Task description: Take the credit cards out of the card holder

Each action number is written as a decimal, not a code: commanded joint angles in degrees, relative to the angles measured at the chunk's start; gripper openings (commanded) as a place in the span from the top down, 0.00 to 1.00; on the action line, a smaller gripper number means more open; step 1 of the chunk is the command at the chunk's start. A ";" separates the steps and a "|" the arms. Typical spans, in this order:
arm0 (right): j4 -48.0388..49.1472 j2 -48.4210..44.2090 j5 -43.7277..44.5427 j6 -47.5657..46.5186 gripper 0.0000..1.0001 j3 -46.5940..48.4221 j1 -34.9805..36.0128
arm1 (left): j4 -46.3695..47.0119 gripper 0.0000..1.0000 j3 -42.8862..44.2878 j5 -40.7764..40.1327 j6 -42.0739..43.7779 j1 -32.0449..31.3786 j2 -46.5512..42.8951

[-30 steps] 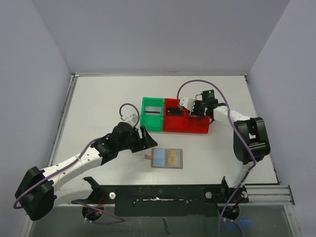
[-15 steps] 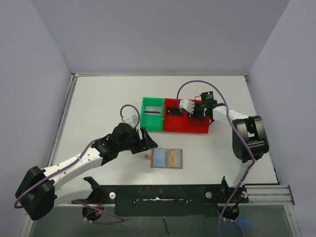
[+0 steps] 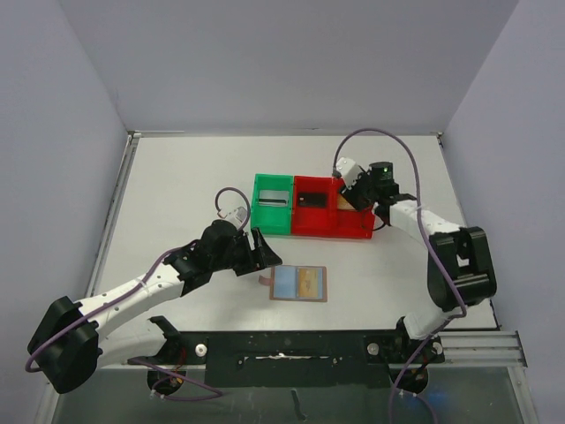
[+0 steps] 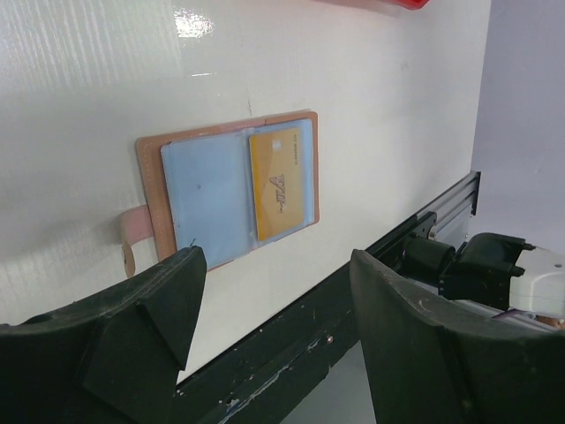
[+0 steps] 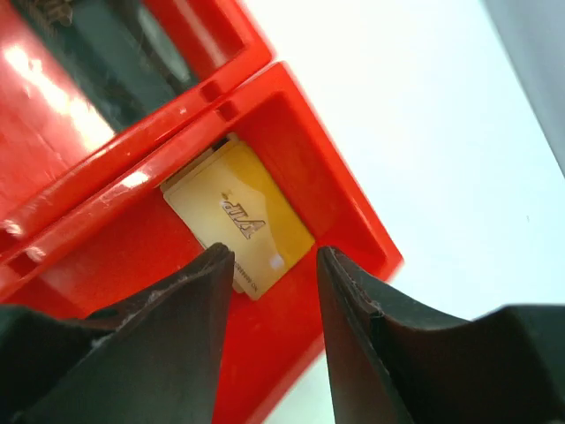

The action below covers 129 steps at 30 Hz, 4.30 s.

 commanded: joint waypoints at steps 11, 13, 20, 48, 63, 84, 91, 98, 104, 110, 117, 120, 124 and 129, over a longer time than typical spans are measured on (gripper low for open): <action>-0.14 -22.70 -4.52 65.41 0.55 -7.50 -7.77 | 3.15 0.34 2.94 1.79 1.05 0.82 0.89; 1.72 -26.72 -3.96 68.96 0.45 -10.86 -8.59 | 3.71 0.35 3.34 2.35 1.05 0.86 1.47; -7.13 -31.75 -12.19 69.83 0.14 -8.31 -16.18 | 5.41 0.35 3.14 3.73 0.84 1.12 1.98; -11.64 -42.80 21.87 100.96 0.09 -25.58 32.18 | 13.58 0.38 0.26 7.86 -2.81 1.17 5.48; -5.80 -37.07 17.65 111.37 0.45 -33.21 33.97 | 14.86 0.42 1.78 10.97 -2.12 0.99 9.64; 0.51 -34.74 10.15 113.29 0.64 -40.27 28.49 | 14.21 0.59 9.46 5.86 -3.22 -6.95 23.59; -0.55 -32.75 9.92 112.56 0.67 -39.84 28.31 | 13.20 0.62 9.18 4.58 -2.99 -7.60 27.08; -0.97 -31.80 9.92 111.73 0.69 -38.89 28.33 | 11.77 0.65 8.53 2.53 -2.65 -7.90 29.40; 0.61 -33.68 8.30 108.51 0.69 -37.10 28.18 | 8.68 0.72 7.78 -0.80 -2.29 -8.00 31.15; 2.36 -34.25 5.55 105.74 0.69 -34.44 28.18 | 8.60 0.75 7.03 -1.74 -2.33 -8.54 30.82; -1.61 -30.28 7.05 106.91 0.75 -32.88 28.35 | 7.90 0.76 7.40 -1.90 -1.81 -8.55 30.49; -6.09 -30.20 9.75 106.82 0.74 -31.74 28.35 | 7.68 0.76 7.61 -1.87 -1.61 -8.59 30.39; -11.92 -32.10 13.63 106.83 0.69 -29.83 28.26 | 7.64 0.76 7.70 -1.75 -1.51 -8.64 30.25; -13.37 -35.45 15.01 104.34 0.65 -28.23 28.21 | 7.49 0.76 7.66 -1.74 -1.41 -8.63 30.03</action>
